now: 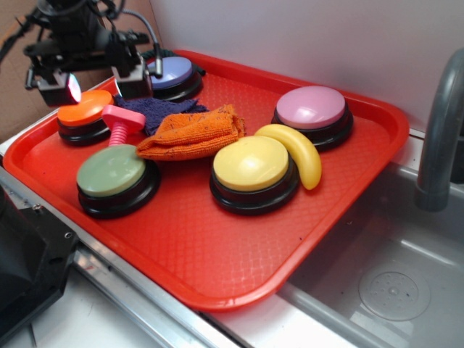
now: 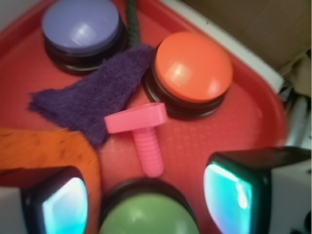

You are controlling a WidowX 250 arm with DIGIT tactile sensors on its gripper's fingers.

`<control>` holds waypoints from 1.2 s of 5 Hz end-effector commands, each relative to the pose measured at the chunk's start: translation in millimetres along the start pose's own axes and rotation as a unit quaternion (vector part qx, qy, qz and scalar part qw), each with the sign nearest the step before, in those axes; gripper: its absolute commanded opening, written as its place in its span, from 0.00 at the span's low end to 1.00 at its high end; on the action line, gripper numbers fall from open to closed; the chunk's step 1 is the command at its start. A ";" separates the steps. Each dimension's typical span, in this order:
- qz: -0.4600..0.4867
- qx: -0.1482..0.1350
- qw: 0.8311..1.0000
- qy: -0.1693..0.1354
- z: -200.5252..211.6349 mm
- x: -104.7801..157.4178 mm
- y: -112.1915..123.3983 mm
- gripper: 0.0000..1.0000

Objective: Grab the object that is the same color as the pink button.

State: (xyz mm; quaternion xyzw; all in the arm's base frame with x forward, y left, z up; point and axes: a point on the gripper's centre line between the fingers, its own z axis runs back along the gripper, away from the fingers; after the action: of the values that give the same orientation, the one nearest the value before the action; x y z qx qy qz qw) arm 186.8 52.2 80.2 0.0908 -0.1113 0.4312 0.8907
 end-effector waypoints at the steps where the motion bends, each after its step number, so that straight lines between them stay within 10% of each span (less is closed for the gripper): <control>1: -0.009 -0.009 1.000 -0.015 -30.6 12.3 1.7 1.00; 5: -0.005 -0.015 1.000 0.005 -62.6 17.4 13.3 1.00; 6: -0.003 -0.017 1.000 0.004 -66.7 17.5 13.0 0.35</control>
State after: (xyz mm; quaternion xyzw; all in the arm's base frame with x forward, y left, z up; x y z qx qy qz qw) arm 199.5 80.1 19.2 0.0720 -0.1111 0.4147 0.9003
